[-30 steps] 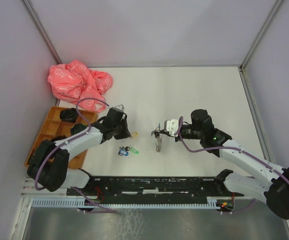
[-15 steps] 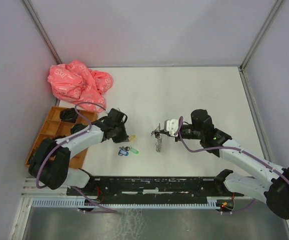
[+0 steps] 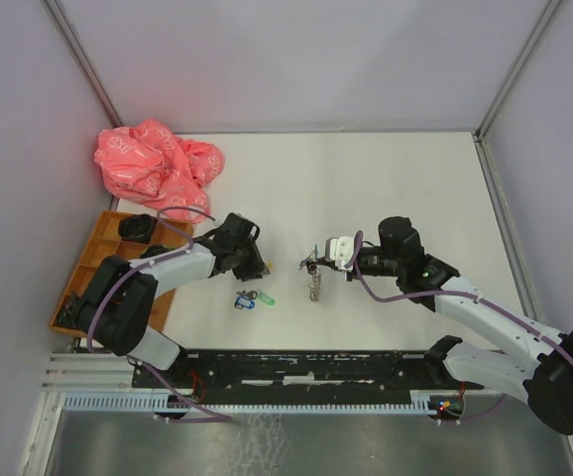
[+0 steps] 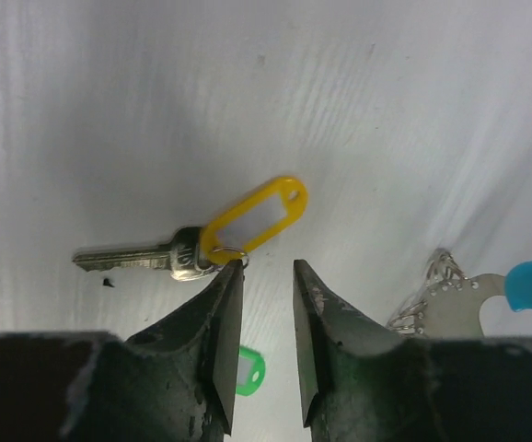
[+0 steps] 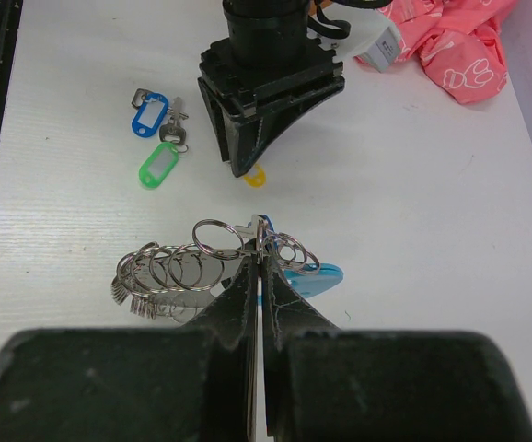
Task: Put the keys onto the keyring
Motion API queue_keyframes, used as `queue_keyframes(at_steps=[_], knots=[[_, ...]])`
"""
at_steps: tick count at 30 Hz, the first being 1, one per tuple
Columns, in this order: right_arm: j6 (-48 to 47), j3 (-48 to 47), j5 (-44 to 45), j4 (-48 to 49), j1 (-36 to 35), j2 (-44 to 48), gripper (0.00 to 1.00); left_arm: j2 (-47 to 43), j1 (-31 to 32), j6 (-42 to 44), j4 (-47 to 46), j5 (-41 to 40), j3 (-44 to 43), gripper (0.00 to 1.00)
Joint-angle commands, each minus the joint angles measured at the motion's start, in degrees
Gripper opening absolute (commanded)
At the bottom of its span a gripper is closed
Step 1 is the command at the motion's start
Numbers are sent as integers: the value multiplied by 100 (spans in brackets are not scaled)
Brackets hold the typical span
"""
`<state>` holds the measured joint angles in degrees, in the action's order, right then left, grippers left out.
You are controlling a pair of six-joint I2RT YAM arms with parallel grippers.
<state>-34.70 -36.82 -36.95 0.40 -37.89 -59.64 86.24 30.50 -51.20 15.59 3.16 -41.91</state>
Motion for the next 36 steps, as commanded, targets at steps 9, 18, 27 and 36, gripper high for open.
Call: queue_keyframes(at_steps=[9, 18, 27, 36], knots=[[54, -98, 8, 329, -27, 107, 1, -314, 40, 1093, 666, -449, -995, 60], [48, -91, -32, 338, -28, 108, 1, 341, 115, 3605, 2184, -977, -1973, 67], [37, -98, -48, 313, -28, 92, 1, 974, -17, 3175, 1749, -502, -1960, 67], [31, -90, -34, 311, -29, 118, 1, 1097, -218, 2600, 1239, 275, -1338, 75]])
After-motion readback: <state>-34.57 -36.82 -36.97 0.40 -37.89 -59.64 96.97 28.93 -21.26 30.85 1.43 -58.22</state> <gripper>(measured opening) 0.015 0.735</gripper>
